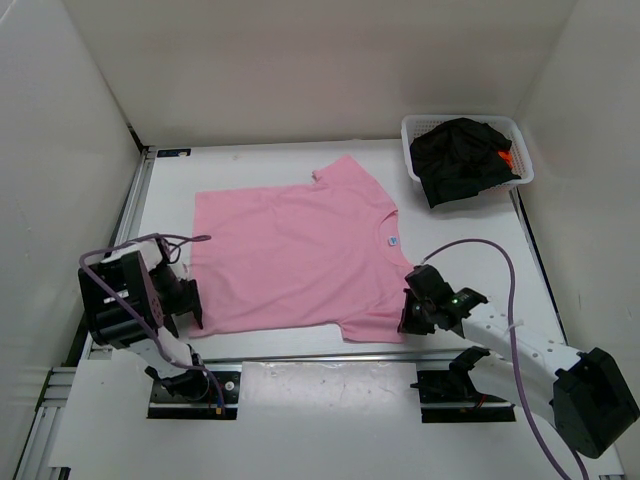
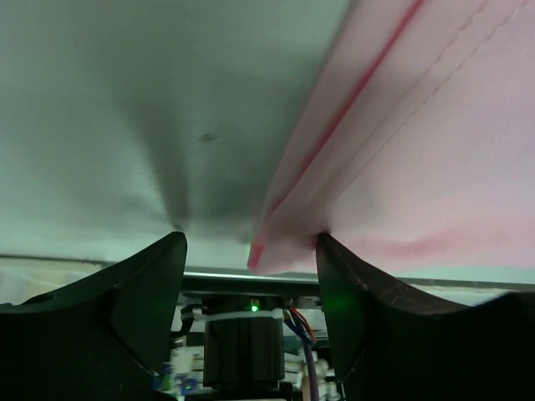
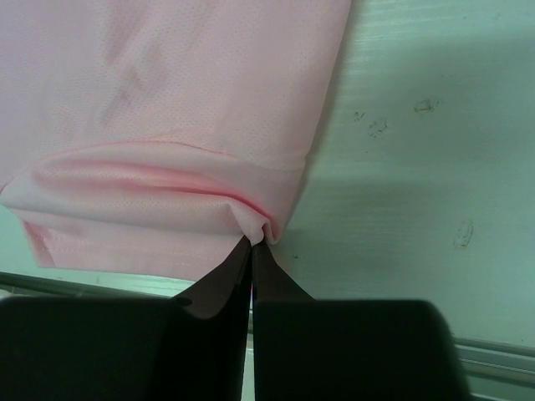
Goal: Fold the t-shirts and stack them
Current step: Grap the side of the flattened tshirt closest away from the robot with both arms, then fold the flattened tshirt in 1/3 of the way
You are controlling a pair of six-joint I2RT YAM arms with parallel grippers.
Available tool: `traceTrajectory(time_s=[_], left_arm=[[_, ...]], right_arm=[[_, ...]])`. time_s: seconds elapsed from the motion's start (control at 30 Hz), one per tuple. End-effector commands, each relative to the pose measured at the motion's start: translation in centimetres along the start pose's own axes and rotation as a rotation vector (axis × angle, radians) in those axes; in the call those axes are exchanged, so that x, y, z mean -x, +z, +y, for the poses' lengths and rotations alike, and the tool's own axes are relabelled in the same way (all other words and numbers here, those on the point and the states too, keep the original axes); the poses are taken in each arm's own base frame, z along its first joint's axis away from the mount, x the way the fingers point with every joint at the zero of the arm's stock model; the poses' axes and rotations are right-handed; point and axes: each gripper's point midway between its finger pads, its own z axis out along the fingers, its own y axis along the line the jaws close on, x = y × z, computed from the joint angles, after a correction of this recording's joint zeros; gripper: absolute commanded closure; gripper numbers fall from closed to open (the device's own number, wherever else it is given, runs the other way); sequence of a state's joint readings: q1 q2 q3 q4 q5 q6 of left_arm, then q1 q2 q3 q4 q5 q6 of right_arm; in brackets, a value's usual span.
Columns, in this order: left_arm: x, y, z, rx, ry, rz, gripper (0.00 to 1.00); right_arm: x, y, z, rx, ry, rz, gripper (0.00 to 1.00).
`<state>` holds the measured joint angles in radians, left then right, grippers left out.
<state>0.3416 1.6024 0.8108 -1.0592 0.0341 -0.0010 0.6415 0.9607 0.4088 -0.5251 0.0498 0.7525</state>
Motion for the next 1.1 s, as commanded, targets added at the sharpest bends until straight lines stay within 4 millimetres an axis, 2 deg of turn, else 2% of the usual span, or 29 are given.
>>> traceTrajectory(time_s=[0.0,0.03,0.13,0.27,0.3,0.33,0.4,0.5,0.53,0.6,0.63,0.7,0.73,0.77,0.8,0.83,0.87,0.9,0.97,1.0,1.07], left_arm=[[0.2,1.4,-0.2,0.057,0.066,0.0,0.3],[0.4,1.8,-0.4,0.061,0.083,-0.006,0.39],[0.5,2.4,-1.2,0.046,0.108,0.006,0.5],[0.5,2.4,-1.1,0.046,0.108,0.009,0.72],[0.2,2.5,-1.1,0.046,0.108,0.009,0.86],[0.2,2.5,-1.1,0.046,0.108,0.009,0.9],[0.1,2.0,-1.0,0.055,0.108,-0.008,0.9],[0.7,0.0,-1.2,0.053,0.109,-0.046,0.9],[2.1,-1.8,-1.4,0.049,0.112,-0.116,0.9],[2.5,-4.0,-1.6,0.047,0.113,-0.155,0.9],[3.7,-5.5,-1.8,0.044,0.114,-0.196,0.9],[4.2,-6.8,-1.9,0.043,0.114,-0.216,0.9],[4.1,-7.0,-1.9,0.044,0.114,-0.198,0.9],[4.8,-7.5,-2.0,0.043,0.114,-0.215,0.9],[4.5,-7.3,-2.0,0.044,0.114,-0.192,0.9],[4.8,-7.4,-2.0,0.044,0.114,-0.192,0.9],[5.4,-7.0,-2.1,0.045,0.114,-0.183,0.9],[5.4,-6.7,-2.1,0.046,0.113,-0.166,0.9],[6.8,-6.7,-2.7,0.018,0.115,-0.164,0.9],[7.5,-6.8,-2.8,0.018,0.116,-0.175,0.9],[8.4,-6.5,-3.3,-0.007,0.117,-0.16,0.9]], right_arm=[[0.4,0.0,-0.4,-0.011,-0.01,-0.029,1.0],[0.5,-0.2,-0.3,-0.004,-0.01,-0.037,1.0],[0.5,-0.2,-0.2,-0.003,-0.001,-0.037,1.0],[0.5,-0.2,-0.2,0.005,0.01,-0.046,1.0],[0.6,-0.3,-0.1,0.012,0.01,-0.053,1.0],[0.7,-0.3,-0.2,0.005,0.019,-0.059,1.0],[1.7,-0.8,0.5,0.019,0.02,-0.086,1.0],[3.3,-1.9,1.0,0.01,0.0,-0.134,1.0],[4.9,-3.0,2.2,0.036,-0.012,-0.181,1.0],[6.5,-4.0,3.0,0.034,-0.053,-0.219,1.0],[8.5,-5.4,4.4,0.054,-0.071,-0.269,1.0],[10.5,-6.3,5.2,0.047,-0.134,-0.303,1.0],[12.4,-6.8,6.2,0.039,-0.147,-0.317,1.0],[13.4,-6.8,6.5,0.028,-0.167,-0.32,1.0],[14.3,-5.7,6.2,-0.008,-0.203,-0.285,1.0],[15.1,-5.6,6.6,-0.01,-0.219,-0.277,1.0],[17.1,-6.2,7.9,0.015,-0.229,-0.308,1.0],[18.2,-4.8,7.6,-0.005,-0.229,-0.283,1.0],[20.5,-4.7,8.6,0.009,-0.259,-0.296,1.0],[21.3,-3.0,8.2,-0.01,-0.251,-0.264,1.0],[23.3,-2.7,8.9,0.002,-0.258,-0.268,1.0]])
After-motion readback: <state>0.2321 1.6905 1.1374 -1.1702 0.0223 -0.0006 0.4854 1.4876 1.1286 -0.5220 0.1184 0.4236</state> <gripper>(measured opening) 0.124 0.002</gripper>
